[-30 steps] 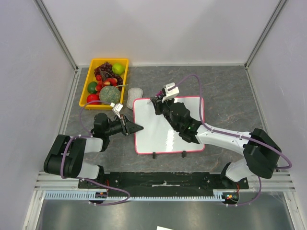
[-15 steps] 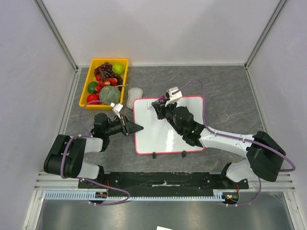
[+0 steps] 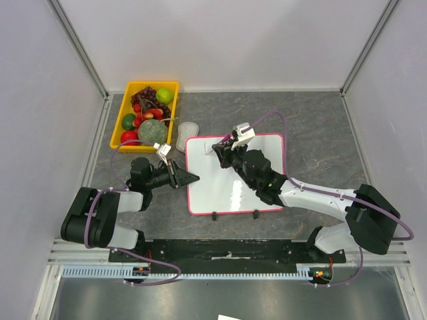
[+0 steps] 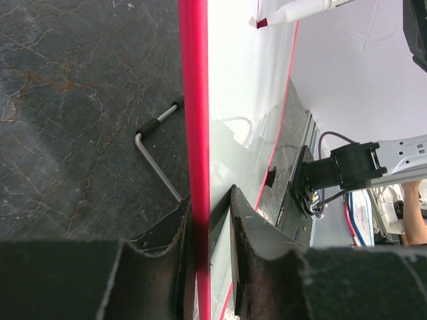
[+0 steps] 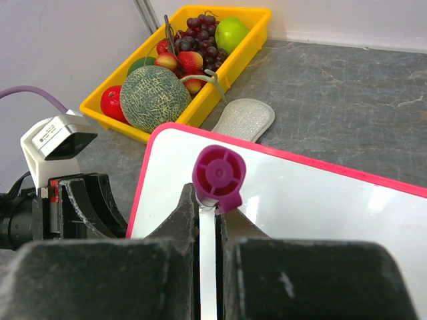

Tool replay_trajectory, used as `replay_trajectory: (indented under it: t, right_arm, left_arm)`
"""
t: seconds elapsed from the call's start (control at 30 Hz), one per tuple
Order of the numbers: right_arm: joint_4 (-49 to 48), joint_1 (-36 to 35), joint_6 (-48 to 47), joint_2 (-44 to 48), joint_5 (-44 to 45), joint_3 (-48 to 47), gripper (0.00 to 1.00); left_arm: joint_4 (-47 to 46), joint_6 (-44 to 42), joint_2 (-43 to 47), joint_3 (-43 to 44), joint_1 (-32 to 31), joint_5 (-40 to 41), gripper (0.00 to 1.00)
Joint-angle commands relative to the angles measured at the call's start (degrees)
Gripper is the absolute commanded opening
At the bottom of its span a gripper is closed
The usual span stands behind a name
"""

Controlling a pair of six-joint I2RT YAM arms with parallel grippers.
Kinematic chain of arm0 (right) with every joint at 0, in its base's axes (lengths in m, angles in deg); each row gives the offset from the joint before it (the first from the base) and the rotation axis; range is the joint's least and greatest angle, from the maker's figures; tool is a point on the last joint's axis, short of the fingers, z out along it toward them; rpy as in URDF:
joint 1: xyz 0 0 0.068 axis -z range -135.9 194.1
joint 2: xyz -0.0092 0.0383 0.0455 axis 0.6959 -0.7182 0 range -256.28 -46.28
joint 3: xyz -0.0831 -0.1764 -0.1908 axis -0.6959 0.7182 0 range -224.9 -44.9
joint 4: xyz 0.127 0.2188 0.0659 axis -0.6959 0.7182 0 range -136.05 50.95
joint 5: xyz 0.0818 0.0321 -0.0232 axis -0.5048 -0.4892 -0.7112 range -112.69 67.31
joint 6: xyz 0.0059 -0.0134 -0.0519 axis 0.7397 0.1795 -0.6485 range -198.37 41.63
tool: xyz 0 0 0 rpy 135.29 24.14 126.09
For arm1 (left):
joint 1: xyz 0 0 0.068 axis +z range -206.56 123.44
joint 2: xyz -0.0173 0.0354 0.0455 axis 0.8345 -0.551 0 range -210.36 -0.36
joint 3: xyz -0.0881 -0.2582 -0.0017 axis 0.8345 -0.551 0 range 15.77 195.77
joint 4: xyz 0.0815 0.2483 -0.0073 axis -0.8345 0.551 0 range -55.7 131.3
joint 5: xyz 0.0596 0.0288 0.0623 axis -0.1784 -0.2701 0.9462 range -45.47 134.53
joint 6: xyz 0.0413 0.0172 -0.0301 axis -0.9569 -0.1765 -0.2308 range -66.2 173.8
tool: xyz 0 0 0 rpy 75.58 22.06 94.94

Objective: Write a sentence on the whiteboard
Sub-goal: Write with the whiteboard marker on the whiteboard.

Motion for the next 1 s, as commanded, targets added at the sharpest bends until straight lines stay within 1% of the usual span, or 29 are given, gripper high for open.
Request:
replay_trajectory:
  t: [0.0, 0.23, 0.63, 0.97]
  right_arm:
    - [3.1, 0.1, -1.1, 1.7, 3.6, 1.0, 0.0]
    - [3.7, 0.0, -1.5, 2.9, 5.1, 1.2, 0.0]
    - [3.2, 0.1, -1.7, 7.1, 3.6, 0.5, 0.0]
    - [3.8, 0.2, -3.5, 4.5, 5.9, -3.0, 0.0]
  left_arm:
    - [-1.0, -2.8, -0.2, 0.1, -0.1, 0.3, 0.02]
    - [-1.0, -2.8, -0.3, 0.1, -0.1, 0.4, 0.02]
    - [-1.0, -2.7, -0.5, 0.2, -0.1, 0.4, 0.02]
    - [-1.1, -2.6, -0.5, 0.2, -0.1, 0.3, 0.02]
